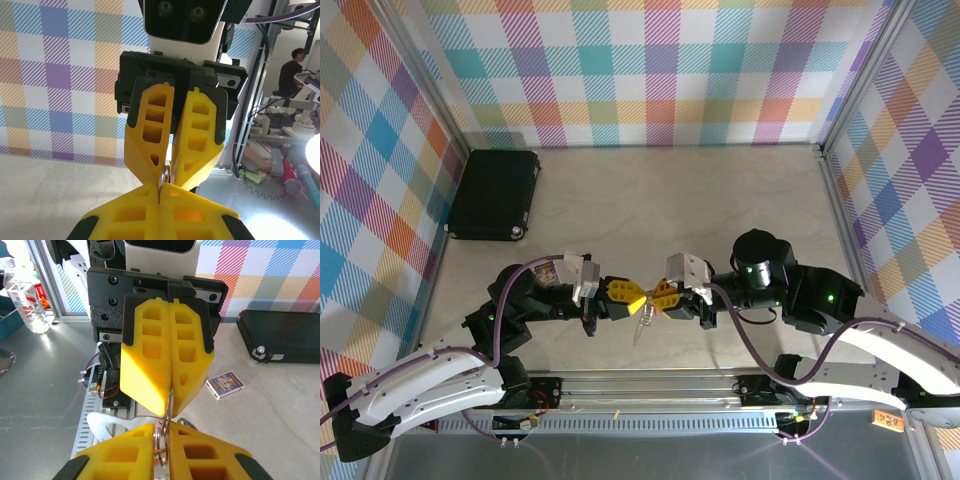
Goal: Put the keys on the keyring
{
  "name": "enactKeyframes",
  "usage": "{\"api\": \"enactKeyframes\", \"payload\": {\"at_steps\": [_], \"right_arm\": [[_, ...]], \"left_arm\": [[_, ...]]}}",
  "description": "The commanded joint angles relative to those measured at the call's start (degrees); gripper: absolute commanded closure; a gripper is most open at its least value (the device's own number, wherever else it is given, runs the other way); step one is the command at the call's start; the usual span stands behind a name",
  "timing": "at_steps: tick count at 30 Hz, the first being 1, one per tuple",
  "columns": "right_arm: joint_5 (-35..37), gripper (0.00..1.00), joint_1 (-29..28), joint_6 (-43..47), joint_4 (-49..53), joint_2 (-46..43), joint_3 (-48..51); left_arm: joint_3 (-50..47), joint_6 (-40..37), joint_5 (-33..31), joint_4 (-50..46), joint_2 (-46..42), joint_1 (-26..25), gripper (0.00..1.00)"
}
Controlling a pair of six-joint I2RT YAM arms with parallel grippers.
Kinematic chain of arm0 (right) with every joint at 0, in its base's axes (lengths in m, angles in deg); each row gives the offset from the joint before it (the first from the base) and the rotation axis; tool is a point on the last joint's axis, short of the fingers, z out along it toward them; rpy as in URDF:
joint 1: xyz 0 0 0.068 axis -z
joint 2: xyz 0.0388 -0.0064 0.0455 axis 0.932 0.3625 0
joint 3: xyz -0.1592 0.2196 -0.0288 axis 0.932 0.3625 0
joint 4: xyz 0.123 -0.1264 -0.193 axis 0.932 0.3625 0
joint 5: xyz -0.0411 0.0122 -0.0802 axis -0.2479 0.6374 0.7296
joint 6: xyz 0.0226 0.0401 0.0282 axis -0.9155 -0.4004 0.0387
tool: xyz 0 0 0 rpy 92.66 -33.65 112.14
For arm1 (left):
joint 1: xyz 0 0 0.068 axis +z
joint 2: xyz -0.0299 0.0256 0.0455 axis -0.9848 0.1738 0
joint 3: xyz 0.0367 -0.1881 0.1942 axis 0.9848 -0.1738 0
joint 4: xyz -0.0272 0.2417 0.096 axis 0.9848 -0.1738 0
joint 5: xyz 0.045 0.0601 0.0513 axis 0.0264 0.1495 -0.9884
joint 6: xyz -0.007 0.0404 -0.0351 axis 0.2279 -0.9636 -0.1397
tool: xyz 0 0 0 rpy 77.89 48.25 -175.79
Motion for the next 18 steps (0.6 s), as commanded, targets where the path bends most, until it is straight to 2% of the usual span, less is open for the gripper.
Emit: {"api": "enactKeyframes", "payload": {"at_steps": [1,5,9,10,14,18], "right_arm": [[-2.6,0.92,-0.7,-0.6,-1.4,-0.8,0.9],[-2.5,0.98,-0.7,-0.5,-2.0,-1.1,1.4],[-1.3,1.00,-0.7,-0.5,-2.4,-1.7,1.8],[-1.3,0.99,-0.7,-0.6,-2.6,-1.8,1.9],[-0.1,0.84,-0.7,-1.3,-3.8,-1.8,2.7],[-0.1,0.83,-0.7,-1.6,-5.3,-1.3,3.5]], "left_arm": [[-0.4,2.0,-0.5,6.3,-0.1,0.0,1.00],[-0.1,1.9,-0.7,5.7,0.3,0.0,1.00],[0.8,0.2,-1.1,2.3,0.4,0.0,1.00],[1.1,-0.3,-1.2,1.1,0.4,0.0,1.00],[1.3,-0.9,-1.6,-0.1,-0.1,0.0,1.00],[1.4,-0.8,-1.1,-0.1,0.1,0.0,1.00]]}}
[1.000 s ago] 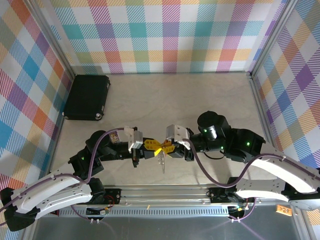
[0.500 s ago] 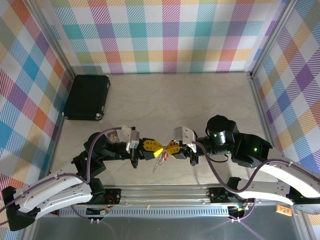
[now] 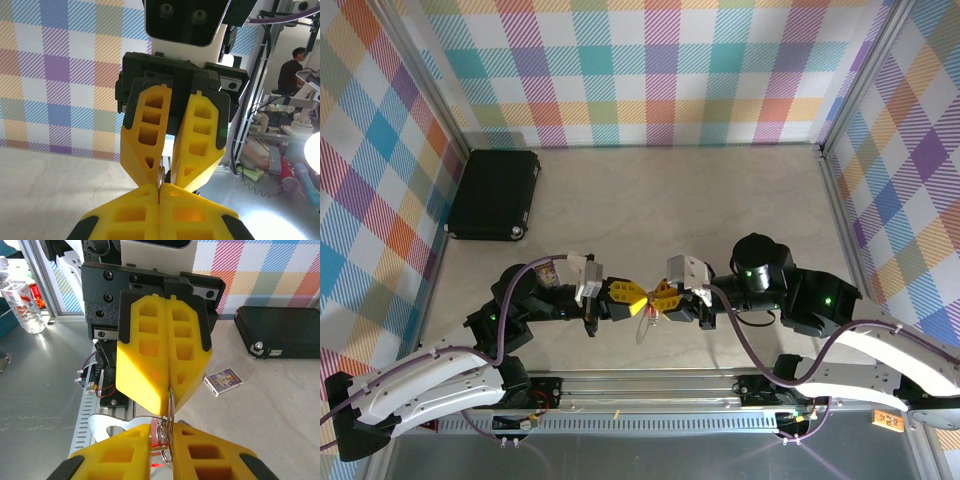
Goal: Put the keys on the keyring
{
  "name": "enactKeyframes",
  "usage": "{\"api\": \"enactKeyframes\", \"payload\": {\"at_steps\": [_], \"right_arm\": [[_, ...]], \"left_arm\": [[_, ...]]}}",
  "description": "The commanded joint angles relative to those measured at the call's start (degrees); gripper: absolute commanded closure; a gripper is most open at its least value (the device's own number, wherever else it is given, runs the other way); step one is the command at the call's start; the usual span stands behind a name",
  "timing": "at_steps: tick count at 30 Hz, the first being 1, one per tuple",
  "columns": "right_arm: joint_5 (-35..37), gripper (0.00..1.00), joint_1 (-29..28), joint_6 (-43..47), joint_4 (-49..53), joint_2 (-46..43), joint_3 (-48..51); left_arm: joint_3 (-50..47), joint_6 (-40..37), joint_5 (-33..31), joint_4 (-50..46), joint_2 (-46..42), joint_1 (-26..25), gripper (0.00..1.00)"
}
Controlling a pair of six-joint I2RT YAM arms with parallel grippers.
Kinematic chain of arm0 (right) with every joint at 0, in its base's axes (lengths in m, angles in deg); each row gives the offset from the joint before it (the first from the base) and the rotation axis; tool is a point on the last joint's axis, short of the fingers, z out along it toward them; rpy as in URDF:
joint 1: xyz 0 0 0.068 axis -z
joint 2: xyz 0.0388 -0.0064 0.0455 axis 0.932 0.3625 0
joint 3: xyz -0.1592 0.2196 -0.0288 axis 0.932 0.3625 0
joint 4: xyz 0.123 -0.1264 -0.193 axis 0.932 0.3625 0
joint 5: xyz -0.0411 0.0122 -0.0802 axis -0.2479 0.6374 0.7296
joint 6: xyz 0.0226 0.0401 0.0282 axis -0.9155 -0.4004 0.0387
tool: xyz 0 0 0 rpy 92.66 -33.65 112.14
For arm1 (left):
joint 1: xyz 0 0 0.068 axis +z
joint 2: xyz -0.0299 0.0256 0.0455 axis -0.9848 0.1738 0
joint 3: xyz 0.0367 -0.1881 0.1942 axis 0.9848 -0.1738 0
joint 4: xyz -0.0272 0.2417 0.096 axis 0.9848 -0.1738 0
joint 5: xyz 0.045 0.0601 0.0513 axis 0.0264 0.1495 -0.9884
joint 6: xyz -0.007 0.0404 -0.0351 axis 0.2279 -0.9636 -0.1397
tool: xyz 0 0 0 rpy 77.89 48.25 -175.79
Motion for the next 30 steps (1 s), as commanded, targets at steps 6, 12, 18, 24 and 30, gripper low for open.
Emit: {"api": "enactKeyframes", "payload": {"at_steps": [6,12,18,24,30], "right_arm": [[-0.9,0.88,-0.7,-1.0,-4.3,0.0,0.7],[0.7,1.00,-0.7,-0.4,-3.2,0.7,0.2],[2.8,1.00,-0.7,2.6,2.5,2.9,-2.6],[3.8,1.00,-0.7,5.8,8.9,6.5,-6.4],[3.0,1.00,-0.7,6.4,9.5,7.4,-7.2]], "left_arm": [[1.6,-1.1,-0.5,1.1,-0.4,0.0,1.00],[2.0,-2.4,-1.2,-2.0,-1.1,0.0,1.00],[6.5,-8.7,-6.4,-16.8,-2.0,0.0,0.80],[9.3,-13.0,-9.0,-25.8,-1.7,0.0,0.75],[10.4,-14.3,-8.3,-28.2,-0.4,0.0,0.73]]}}
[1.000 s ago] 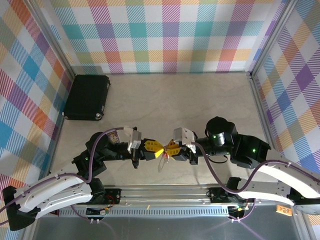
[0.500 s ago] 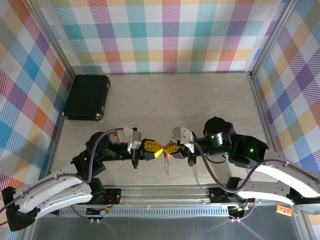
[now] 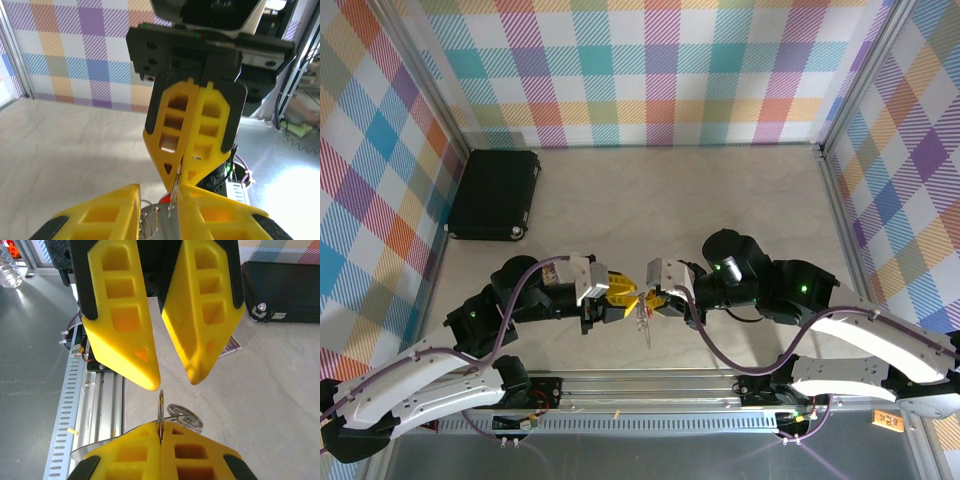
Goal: Put the keys on the keyring
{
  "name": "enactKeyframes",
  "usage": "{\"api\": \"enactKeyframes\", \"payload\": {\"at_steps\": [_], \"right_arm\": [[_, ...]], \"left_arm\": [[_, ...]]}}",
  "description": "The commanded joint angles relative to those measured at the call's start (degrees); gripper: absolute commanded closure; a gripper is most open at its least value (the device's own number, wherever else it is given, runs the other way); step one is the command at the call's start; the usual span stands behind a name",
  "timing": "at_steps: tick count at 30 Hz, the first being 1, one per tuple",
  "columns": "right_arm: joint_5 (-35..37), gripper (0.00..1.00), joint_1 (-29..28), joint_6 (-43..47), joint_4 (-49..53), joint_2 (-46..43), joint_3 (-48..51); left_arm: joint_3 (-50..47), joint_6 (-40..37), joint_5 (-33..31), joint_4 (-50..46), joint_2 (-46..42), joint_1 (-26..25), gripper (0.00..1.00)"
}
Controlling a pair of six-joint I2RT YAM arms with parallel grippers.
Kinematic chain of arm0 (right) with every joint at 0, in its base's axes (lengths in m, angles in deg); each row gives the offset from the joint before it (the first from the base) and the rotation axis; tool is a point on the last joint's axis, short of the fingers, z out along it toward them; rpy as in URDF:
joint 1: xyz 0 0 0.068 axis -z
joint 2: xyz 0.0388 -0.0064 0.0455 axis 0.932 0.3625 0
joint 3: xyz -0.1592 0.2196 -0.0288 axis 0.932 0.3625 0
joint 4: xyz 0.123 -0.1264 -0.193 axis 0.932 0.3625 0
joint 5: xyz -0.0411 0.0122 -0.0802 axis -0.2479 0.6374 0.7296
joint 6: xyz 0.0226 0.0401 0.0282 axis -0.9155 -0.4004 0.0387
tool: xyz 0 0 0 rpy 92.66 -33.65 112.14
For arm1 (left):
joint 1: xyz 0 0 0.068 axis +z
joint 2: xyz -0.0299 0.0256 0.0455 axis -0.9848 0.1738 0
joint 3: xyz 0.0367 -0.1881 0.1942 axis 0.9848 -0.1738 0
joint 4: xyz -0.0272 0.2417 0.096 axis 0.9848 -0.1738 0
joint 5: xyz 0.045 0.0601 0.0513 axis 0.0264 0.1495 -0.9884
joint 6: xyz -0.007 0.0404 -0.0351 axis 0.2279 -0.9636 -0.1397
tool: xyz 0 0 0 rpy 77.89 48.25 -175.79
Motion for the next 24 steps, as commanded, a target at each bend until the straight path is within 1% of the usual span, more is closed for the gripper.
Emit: {"api": "enactKeyframes", "payload": {"at_steps": [1,6,10,14,16,17,22,23,24], "right_arm": [[-0.8,1.00,-0.4,1.4,0.8,0.3,-2.6],[-1.4,1.00,-0.4,1.3,0.8,0.7,-2.5],[-1.7,1.00,-0.4,1.1,0.7,0.5,-2.4],[-2.4,1.00,-0.4,1.0,0.7,0.8,-2.3],[-2.6,1.00,-0.4,0.9,0.8,1.1,-2.3],[-2.7,1.00,-0.4,0.9,0.8,1.1,-2.3],[-2.4,1.00,-0.4,0.7,0.5,1.1,-2.6],[-2.3,0.98,-0.3,0.4,0.1,0.7,-2.5],[-2.4,0.94,-0.4,0.0,-0.4,0.3,-2.2]], "left_arm": [[1.9,-2.1,-0.2,-2.8,0.8,0.0,0.73],[2.5,-2.5,0.4,-3.3,2.4,0.0,0.73],[2.4,-2.5,0.5,-2.9,2.7,0.0,0.75],[2.1,-2.3,0.4,-2.3,2.6,0.0,0.83],[2.1,-2.2,0.8,-2.0,2.5,0.0,0.96],[2.1,-2.1,0.9,-1.9,2.5,0.0,1.00],[1.7,-0.9,1.3,0.7,0.9,0.0,1.00],[1.1,-0.2,1.3,2.4,0.1,0.0,1.00],[0.5,0.6,1.7,4.1,-0.5,0.0,1.00]]}}
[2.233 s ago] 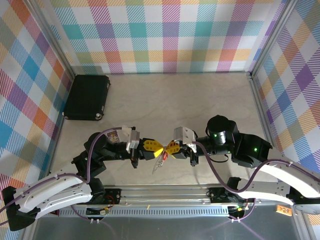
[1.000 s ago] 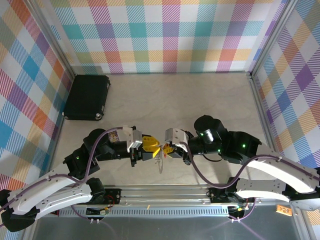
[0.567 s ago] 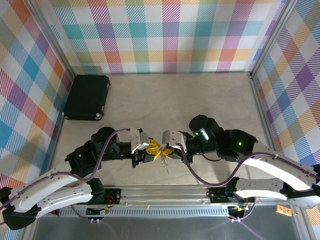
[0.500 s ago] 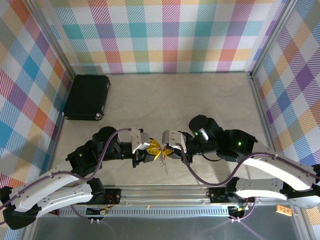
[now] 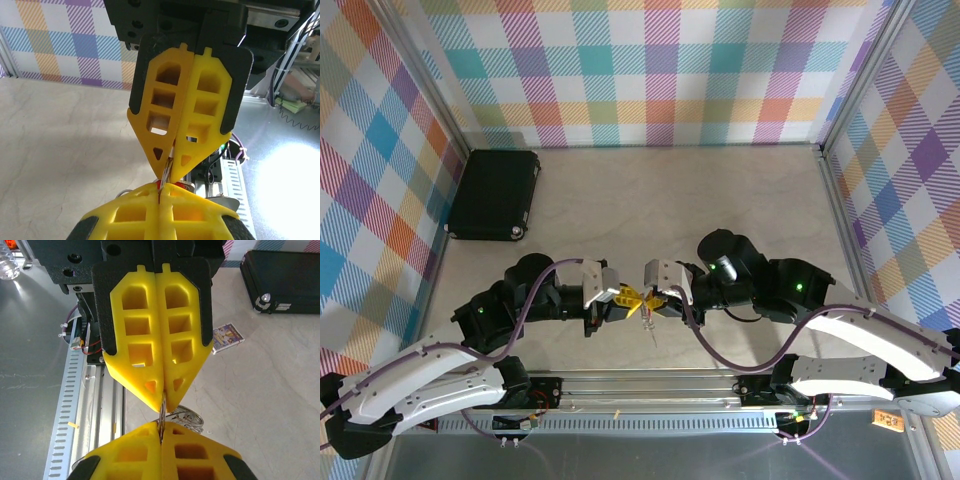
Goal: Put the keys on the keyring
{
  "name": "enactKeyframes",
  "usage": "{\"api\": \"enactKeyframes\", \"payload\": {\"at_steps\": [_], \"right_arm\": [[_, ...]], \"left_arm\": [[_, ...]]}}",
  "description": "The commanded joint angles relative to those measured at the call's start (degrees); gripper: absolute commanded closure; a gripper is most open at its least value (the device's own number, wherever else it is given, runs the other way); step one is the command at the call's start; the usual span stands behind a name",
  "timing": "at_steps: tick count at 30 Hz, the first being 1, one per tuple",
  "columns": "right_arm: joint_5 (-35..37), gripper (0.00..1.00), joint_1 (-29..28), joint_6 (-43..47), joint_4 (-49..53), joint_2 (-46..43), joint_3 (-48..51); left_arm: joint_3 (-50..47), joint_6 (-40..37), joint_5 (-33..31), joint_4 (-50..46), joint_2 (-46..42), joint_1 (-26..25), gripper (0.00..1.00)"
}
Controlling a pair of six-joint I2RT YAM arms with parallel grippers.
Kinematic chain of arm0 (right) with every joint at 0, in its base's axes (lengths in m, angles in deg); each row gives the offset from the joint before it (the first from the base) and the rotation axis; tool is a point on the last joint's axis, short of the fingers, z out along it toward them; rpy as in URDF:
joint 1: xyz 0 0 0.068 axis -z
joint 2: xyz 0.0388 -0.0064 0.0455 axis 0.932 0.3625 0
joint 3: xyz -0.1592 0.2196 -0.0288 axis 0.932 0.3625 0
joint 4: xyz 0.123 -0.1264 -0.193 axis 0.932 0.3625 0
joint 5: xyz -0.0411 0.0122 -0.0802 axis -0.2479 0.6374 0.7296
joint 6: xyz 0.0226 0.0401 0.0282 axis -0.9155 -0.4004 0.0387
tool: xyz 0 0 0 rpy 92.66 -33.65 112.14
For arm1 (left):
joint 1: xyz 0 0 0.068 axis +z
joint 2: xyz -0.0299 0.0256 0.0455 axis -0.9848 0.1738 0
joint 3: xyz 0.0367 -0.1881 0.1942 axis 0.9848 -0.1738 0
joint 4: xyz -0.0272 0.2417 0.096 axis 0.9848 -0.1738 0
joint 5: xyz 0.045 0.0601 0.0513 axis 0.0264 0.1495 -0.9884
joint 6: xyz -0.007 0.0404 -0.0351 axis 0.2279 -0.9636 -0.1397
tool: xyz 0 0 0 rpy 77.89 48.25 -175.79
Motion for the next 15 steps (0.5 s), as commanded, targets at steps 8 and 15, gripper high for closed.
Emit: {"api": "enactKeyframes", "payload": {"at_steps": [8,15], "right_arm": [[-4.6,0.84,-0.4,-4.2,-10.4,-5.7,3.9],[-5.7,0.83,-0.4,-5.9,-13.9,-7.4,5.8]], "left_arm": [[-3.4,7.5,3.8,16.2,-3.2,0.0,1.00],[-5.5,11.1,6.2,23.0,-2.9,0.0,1.00]]}}
